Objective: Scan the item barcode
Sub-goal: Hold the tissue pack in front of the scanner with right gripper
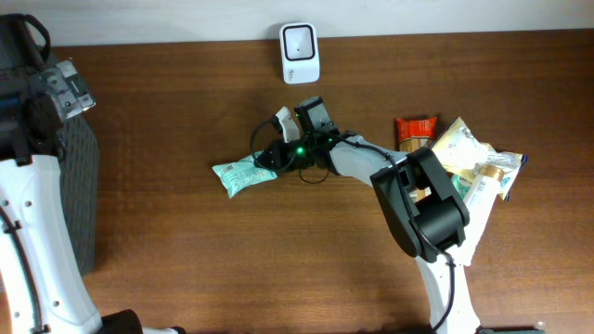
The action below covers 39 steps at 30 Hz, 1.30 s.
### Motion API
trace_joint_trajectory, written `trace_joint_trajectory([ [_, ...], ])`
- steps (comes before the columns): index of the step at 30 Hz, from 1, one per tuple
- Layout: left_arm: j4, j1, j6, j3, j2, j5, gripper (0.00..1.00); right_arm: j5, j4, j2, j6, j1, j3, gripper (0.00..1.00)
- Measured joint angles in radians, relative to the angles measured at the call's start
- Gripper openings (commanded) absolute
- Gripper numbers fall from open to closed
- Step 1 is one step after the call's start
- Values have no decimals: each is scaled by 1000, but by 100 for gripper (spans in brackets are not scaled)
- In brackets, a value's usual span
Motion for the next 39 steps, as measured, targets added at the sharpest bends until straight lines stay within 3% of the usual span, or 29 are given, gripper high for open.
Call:
trace_joint_trajectory([
  [5,0,0,0,0,0,0,99,-59,-85,-34,4,-103,0,4],
  [10,1,0,0,0,0,0,99,-95,-220,-364,-95,-260,4,4],
  [18,0,0,0,0,0,0,99,-100,-200,-587,-224,-418,6,4],
  [23,0,0,0,0,0,0,99,-85,-214,-645,-252,-426,6,4],
  [25,1,0,0,0,0,0,99,34,-256,-645,-252,-405,6,4],
  [28,0,0,0,0,0,0,99,512,-293,-643,-297,-240,6,4],
  [31,2,0,0,0,0,0,99,996,-85,-590,-514,-60,7,4],
  [33,3,0,0,0,0,-1,99,1116,49,-525,-678,-35,9,4],
  [35,0,0,0,0,0,0,99,1188,267,-418,-939,-34,9,4],
  [39,0,0,0,0,0,0,99,1215,471,-309,-1217,-34,8,4],
])
